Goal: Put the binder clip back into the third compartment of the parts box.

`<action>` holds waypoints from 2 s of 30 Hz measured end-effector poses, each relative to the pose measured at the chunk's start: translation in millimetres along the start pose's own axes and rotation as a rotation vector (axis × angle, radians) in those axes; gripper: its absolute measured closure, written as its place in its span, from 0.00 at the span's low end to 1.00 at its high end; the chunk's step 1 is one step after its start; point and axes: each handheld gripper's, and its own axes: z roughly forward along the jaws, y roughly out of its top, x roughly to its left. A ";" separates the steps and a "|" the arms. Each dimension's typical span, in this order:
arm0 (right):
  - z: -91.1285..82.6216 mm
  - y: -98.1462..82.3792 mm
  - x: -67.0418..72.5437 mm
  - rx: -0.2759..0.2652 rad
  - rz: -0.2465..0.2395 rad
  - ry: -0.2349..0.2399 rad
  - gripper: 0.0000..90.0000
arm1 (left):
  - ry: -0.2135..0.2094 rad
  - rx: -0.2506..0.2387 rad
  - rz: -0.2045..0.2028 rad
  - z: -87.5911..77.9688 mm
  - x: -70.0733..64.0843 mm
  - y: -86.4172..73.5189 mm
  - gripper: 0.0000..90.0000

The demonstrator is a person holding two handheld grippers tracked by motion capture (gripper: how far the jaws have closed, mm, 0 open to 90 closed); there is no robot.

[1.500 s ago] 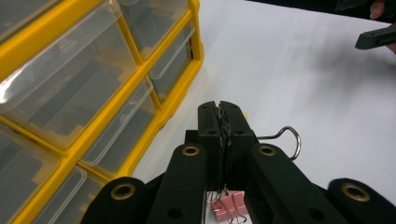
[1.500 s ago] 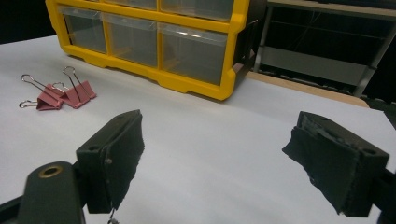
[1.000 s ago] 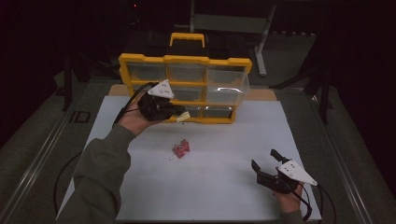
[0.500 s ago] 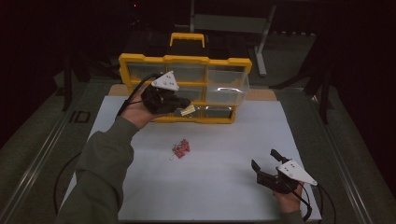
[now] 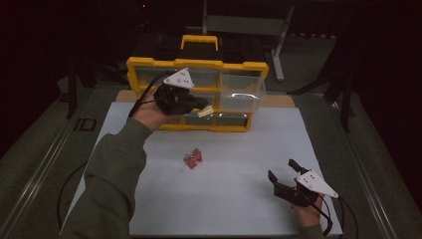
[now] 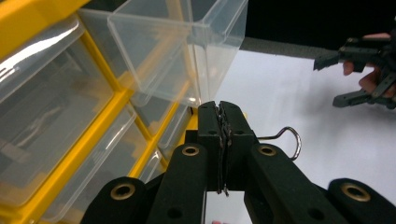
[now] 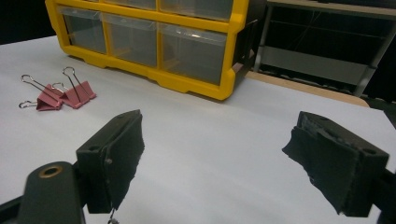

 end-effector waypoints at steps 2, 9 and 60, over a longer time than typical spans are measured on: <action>-0.1 0.1 0.1 0.000 0.001 0.000 0.18 | 0.000 -0.003 0.003 0.0 0.2 2.1 0.98; -0.4 0.2 -0.1 -0.002 0.001 -0.001 0.18 | 0.009 -0.026 0.004 -5.4 1.0 11.4 0.98; 0.0 0.4 0.2 -0.007 0.005 0.007 0.18 | 0.019 -0.137 -0.016 3.0 22.1 84.6 0.98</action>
